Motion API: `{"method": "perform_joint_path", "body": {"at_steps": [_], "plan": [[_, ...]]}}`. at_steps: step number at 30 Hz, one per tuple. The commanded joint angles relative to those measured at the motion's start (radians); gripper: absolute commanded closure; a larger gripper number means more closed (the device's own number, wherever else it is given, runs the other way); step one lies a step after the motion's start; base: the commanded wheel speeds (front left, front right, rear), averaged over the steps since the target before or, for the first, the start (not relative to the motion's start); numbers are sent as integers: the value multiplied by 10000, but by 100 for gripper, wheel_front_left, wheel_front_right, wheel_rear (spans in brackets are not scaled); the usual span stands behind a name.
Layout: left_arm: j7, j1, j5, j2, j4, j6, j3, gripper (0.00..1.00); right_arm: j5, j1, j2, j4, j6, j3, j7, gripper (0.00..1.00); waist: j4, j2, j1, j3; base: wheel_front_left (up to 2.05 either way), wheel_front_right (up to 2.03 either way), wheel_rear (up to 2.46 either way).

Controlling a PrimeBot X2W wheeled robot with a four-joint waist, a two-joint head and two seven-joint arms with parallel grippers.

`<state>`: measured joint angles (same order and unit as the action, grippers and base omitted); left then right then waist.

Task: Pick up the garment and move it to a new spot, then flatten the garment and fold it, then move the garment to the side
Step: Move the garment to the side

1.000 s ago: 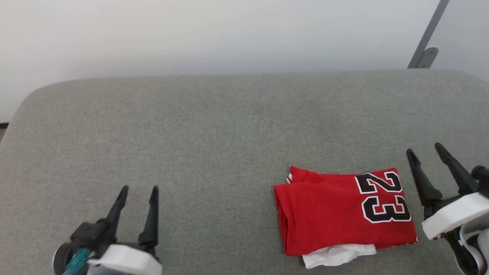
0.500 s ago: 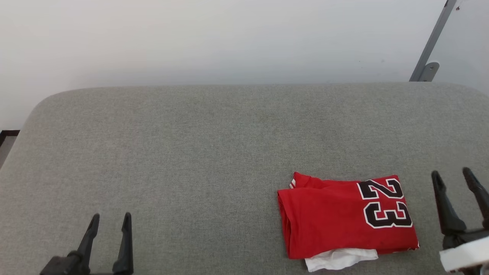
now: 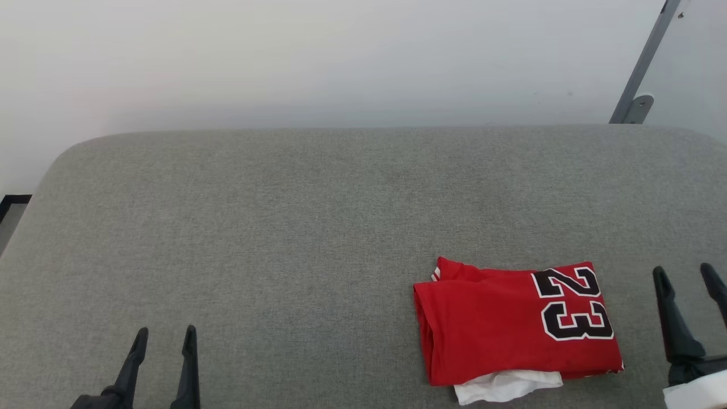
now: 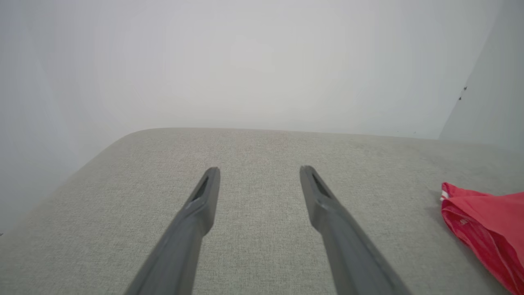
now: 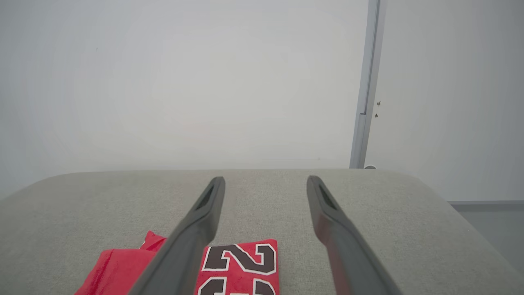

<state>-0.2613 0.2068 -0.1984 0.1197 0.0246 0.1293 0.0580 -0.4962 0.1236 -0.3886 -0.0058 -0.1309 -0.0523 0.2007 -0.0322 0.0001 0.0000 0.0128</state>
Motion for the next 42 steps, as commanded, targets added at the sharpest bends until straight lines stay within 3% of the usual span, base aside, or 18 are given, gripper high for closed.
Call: {"method": "perform_joint_path", "body": {"at_steps": [1,7,13,17,21,31,42], "plan": [[-50,-113,61,-16,-40,17,-40,0,-2,-40,12,-45,4,45,-112,0,-30,-1,0,0,0,0,0],[-50,-485,136,-96,76,17,-234,0,-233,-499,-352,569,4,564,-1866,0,-210,-1,0,-167,0,0,0],[-51,-991,199,-243,282,17,-593,0,-793,-1425,-1434,891,6,1351,-3998,0,-444,-1,0,-579,0,0,0],[-51,-1353,109,-309,350,17,-979,0,-1577,-2096,-2491,1242,6,2062,-6380,0,-647,-1,0,-874,0,0,0],[-51,-1586,14,-362,252,17,-1095,0,-2037,-2398,-2909,1367,6,2311,-7542,0,-804,-1,0,-1019,0,0,0],[-51,-2138,-259,-391,51,17,-1422,0,-2624,-3197,-3152,2328,6,2792,-9494,0,-1137,-1,0,-1651,0,0,0],[-51,-2483,66,-385,61,17,-1507,0,-2736,-3475,-2860,3047,3,3949,-9982,0,-1232,-1,0,-2116,0,0,0]]}}
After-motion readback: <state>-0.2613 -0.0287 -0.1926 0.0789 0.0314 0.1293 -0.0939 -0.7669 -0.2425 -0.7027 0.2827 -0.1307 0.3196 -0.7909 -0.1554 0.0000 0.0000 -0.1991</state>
